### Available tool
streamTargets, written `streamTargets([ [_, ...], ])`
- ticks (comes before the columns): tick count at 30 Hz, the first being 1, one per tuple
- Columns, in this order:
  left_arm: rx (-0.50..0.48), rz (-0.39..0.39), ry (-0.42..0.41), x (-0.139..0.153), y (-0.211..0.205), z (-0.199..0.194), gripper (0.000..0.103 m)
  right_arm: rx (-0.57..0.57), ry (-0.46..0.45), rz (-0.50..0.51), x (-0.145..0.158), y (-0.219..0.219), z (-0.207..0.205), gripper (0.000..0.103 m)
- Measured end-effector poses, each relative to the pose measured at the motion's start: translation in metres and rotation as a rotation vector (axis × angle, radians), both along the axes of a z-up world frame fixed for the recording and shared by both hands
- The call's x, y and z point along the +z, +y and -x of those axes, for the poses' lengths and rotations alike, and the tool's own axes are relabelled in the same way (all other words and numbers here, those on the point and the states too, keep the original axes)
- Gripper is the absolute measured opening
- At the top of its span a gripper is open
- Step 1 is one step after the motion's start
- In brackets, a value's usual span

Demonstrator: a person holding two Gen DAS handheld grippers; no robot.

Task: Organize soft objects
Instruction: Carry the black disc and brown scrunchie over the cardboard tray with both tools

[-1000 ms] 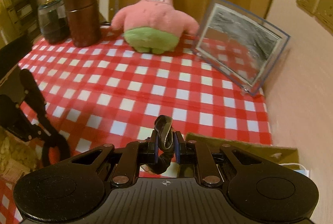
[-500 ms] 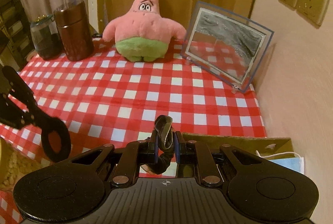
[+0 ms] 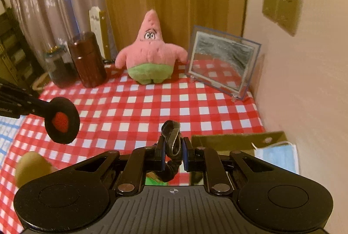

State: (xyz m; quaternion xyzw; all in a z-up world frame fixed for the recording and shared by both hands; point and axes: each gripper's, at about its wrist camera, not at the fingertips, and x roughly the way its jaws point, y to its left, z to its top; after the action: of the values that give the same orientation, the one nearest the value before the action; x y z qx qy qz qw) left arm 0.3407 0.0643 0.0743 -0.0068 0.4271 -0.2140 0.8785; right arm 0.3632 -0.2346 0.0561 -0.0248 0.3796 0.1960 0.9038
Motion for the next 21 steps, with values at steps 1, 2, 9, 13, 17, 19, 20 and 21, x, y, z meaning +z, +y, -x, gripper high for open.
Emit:
streamTargets([
  [1, 0.005, 0.003, -0.013, 0.004, -0.005, 0.008, 0.010, -0.008, -0.003, -0.007, 0.004, -0.003, 0.006, 0.015],
  [2, 0.011, 0.010, -0.022, 0.007, -0.009, 0.015, 0.010, -0.015, -0.005, -0.013, 0.008, -0.007, 0.013, 0.015],
  [9, 0.048, 0.059, -0.073, 0.027, -0.046, 0.069, 0.010, -0.073, -0.011, -0.040, 0.022, -0.041, 0.069, 0.015],
  [13, 0.049, 0.073, -0.091, 0.032, -0.070, 0.095, 0.010, -0.090, 0.007, -0.071, 0.021, -0.063, 0.098, 0.015],
  [17, 0.076, 0.099, -0.098, 0.031, -0.090, 0.117, 0.010, -0.122, 0.011, -0.106, 0.020, -0.084, 0.123, 0.015],
  [19, 0.089, 0.109, -0.105, 0.030, -0.100, 0.128, 0.010, -0.144, 0.014, -0.136, 0.020, -0.096, 0.134, 0.015],
  [20, 0.094, 0.113, -0.107, 0.029, -0.104, 0.132, 0.010, -0.155, 0.012, -0.149, 0.020, -0.101, 0.140, 0.015],
  [21, 0.107, 0.115, -0.110, 0.028, -0.108, 0.137, 0.010, -0.169, 0.008, -0.159, 0.019, -0.106, 0.146, 0.015],
])
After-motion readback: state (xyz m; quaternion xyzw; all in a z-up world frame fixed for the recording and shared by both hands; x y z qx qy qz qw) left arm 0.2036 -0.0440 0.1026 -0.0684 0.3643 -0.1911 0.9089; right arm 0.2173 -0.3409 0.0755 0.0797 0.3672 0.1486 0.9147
